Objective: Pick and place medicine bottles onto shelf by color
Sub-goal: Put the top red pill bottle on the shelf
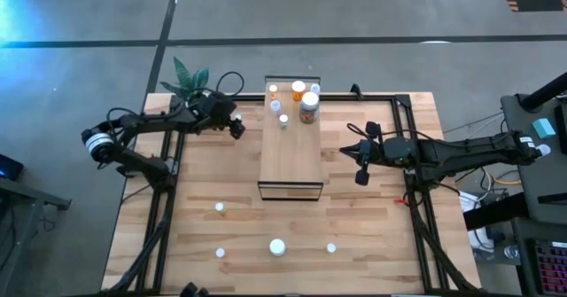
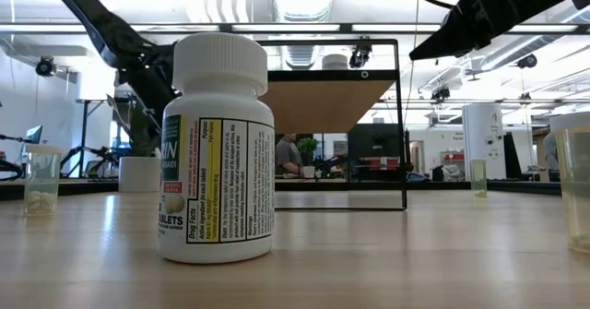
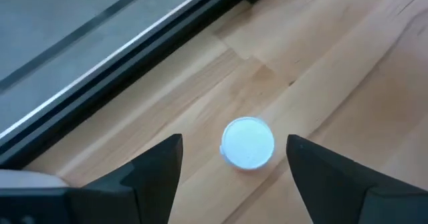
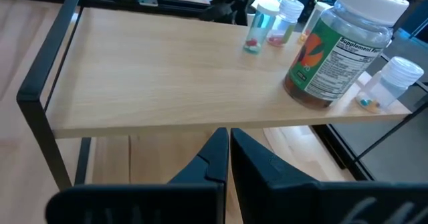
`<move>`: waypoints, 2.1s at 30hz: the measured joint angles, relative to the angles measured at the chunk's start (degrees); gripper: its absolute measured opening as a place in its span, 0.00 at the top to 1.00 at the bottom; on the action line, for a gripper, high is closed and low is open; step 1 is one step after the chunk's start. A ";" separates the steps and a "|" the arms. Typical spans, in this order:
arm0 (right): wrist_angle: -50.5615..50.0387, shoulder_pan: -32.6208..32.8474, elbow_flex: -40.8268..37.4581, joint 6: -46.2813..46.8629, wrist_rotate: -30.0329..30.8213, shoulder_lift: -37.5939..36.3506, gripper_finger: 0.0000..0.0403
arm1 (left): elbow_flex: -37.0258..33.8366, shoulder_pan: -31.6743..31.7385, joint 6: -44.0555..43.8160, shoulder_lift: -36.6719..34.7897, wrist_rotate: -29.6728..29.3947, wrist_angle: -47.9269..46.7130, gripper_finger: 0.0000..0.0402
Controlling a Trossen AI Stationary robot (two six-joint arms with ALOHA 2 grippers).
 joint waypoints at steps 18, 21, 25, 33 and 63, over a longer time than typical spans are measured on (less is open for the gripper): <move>0.00 0.00 0.00 -0.26 0.04 0.00 0.98 | 0.17 0.04 1.83 3.54 0.42 2.67 0.61; 0.00 0.00 -0.01 -0.31 0.04 0.00 0.98 | 0.17 0.04 2.94 2.73 0.42 3.01 0.69; 0.00 0.00 0.01 -0.39 0.04 0.00 0.98 | 0.28 0.04 3.02 2.62 0.42 2.88 0.75; -0.02 0.00 -0.01 -0.39 0.04 0.00 0.98 | 0.28 0.04 3.11 0.39 0.70 2.65 0.76; 0.39 0.00 -0.01 0.04 -1.31 0.00 0.98 | 27.50 -17.68 7.92 -7.86 8.90 -20.58 0.76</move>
